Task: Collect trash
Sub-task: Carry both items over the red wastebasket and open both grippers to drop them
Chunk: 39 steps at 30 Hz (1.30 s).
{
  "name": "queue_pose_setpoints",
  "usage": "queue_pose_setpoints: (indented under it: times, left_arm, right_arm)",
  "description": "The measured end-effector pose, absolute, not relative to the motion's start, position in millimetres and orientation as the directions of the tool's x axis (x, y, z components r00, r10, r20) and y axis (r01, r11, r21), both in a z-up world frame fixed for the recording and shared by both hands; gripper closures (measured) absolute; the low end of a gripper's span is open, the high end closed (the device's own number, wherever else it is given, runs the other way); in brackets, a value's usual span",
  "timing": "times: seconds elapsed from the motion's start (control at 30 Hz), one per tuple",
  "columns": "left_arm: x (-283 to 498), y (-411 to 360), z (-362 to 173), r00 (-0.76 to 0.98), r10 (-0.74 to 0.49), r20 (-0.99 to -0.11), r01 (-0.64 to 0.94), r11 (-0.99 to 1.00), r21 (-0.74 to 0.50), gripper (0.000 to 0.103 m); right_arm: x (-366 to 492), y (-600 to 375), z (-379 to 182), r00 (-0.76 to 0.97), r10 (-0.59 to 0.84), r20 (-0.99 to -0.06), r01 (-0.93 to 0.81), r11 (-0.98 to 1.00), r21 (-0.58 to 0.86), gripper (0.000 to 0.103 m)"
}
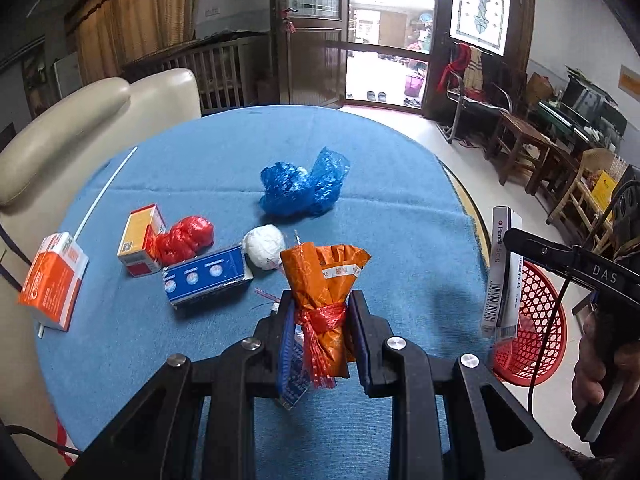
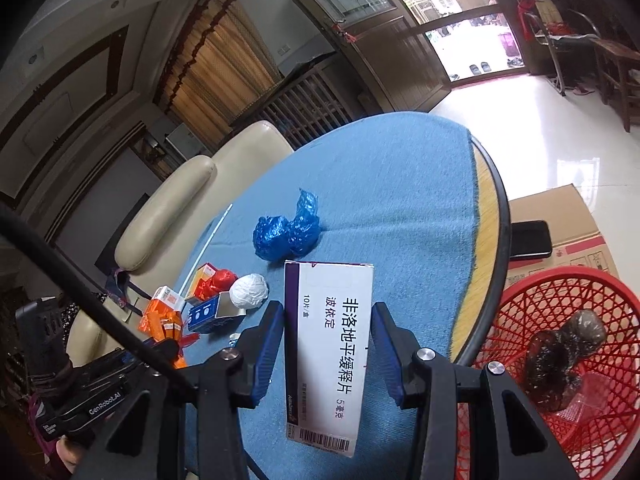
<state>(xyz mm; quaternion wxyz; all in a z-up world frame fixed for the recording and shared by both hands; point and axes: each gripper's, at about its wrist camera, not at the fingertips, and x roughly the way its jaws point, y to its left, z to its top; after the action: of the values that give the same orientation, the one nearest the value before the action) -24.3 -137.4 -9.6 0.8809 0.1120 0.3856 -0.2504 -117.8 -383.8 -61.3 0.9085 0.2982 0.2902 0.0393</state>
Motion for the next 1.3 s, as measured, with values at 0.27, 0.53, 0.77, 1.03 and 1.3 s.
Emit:
queue_pose_setpoints:
  times: [0.27, 0.53, 0.77, 1.03, 1.3]
  left_arm:
    - [-28, -183, 0, 0.524, -0.425, -0.738, 0.623, 0.782, -0.008, 0.076]
    - [-41, -244, 0, 0.466, -0.472, -0.748, 0.730, 0.683, 0.024, 0.076]
    - [-57, -285, -6, 0.412, -0.490, -0.768, 0.791, 0.611, 0.035, 0.076]
    - [-66, -322, -18, 0.333, -0.495, -0.802, 0.837, 0.547, 0.010, 0.076]
    - [-72, -336, -30, 0.265, -0.516, -0.815, 0.860, 0.509, -0.042, 0.076]
  right_arm:
    - [-134, -398, -60, 0.825, 0.129, -0.550, 0.199, 0.845, 0.497, 0.055]
    - [-161, -428, -68, 0.819, 0.053, -0.571, 0.293, 0.817, 0.496, 0.055]
    - [-182, -455, -77, 0.808, -0.012, -0.589, 0.375, 0.781, 0.499, 0.055]
    - [-204, -478, -85, 0.792, -0.084, -0.605, 0.451, 0.749, 0.486, 0.055]
    - [-230, -497, -89, 0.779, -0.148, -0.609, 0.512, 0.710, 0.483, 0.055]
